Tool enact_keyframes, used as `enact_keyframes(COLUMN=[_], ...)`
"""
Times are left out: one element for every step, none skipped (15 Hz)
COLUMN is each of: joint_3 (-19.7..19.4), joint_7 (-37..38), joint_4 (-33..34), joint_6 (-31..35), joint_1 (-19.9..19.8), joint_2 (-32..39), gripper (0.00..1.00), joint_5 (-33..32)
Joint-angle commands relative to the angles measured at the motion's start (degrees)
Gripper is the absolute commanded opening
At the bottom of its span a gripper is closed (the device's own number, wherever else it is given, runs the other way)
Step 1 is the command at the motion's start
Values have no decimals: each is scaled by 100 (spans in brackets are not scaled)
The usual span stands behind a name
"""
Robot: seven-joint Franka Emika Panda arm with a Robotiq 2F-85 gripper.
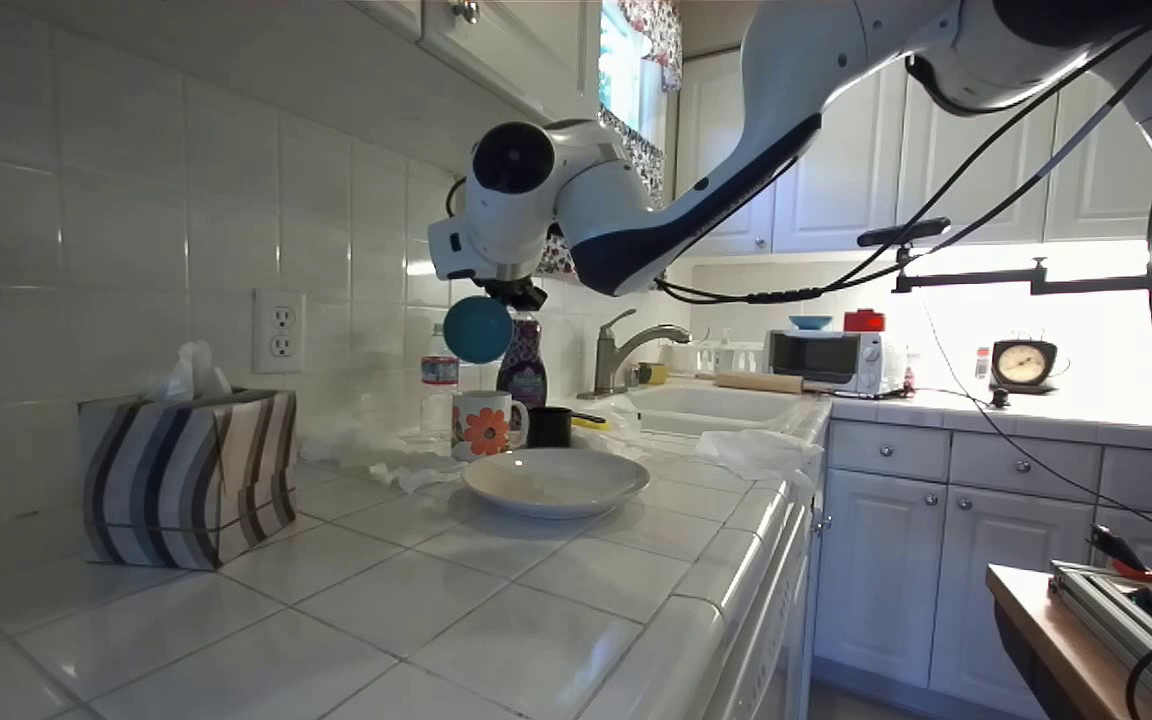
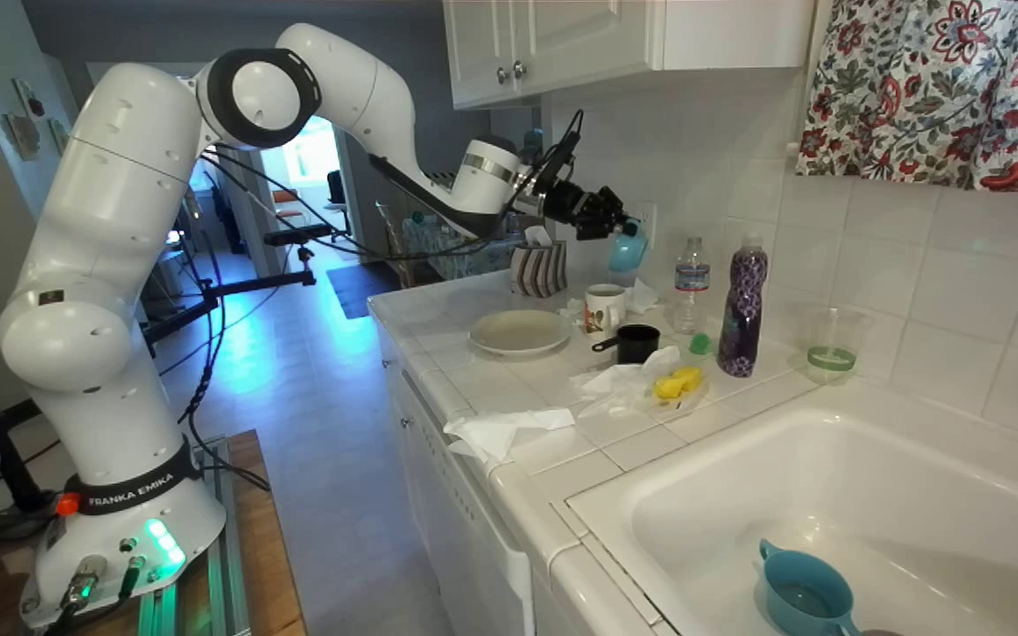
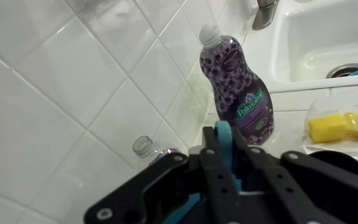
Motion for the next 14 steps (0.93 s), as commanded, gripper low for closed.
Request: enact_keyframes(joint_3=[41, 37, 39, 39, 45, 50, 60, 64, 69, 71, 68, 72, 75, 77], joint_7=[-54, -54, -57, -56, -76, -79, -103, -112, -130, -149, -157, -184, -220, -263], joint_4=[141, 148, 148, 156, 158, 158, 167, 177, 182, 197, 210, 219, 232, 249], joint_6=[-260, -298, -332, -373, -415, -447, -469, -491, -514, -535, -579, -619, -667, -713], joint_1=[51, 67, 79, 91, 100, 107, 110, 115, 120, 125, 137, 145, 156, 167], joint_2=[93, 103, 110, 120, 126, 130, 141, 154, 163, 178, 191, 200, 214, 231], gripper=[3, 3, 3, 3, 3, 3, 3, 3, 3, 3, 3, 3, 3, 3], joint_5=[-256, -282, -306, -349, -378, -408, -416, -423, -419, -418, -431, -437, -445, -454])
